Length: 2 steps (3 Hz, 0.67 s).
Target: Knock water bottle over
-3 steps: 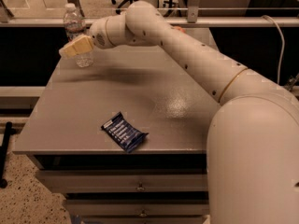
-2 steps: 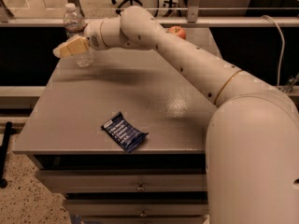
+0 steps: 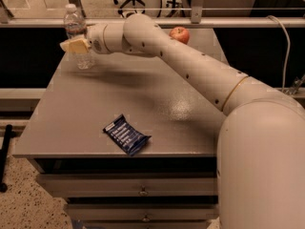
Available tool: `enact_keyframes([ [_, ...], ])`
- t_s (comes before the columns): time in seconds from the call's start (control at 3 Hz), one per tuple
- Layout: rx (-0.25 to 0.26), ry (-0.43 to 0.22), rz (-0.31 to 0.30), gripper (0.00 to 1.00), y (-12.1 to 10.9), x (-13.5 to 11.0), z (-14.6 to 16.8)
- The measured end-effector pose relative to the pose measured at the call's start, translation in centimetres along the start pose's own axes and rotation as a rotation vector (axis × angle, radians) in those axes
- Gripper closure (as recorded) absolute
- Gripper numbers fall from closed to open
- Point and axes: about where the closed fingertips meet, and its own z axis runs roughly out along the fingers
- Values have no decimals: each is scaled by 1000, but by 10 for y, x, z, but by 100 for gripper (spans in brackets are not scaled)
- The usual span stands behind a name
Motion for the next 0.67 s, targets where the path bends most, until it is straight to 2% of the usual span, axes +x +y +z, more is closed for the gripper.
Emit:
enact_keyframes([
  [0.33, 27, 10, -7, 62, -6, 3, -27],
  [0.67, 52, 52, -32, 86, -16, -5, -83],
])
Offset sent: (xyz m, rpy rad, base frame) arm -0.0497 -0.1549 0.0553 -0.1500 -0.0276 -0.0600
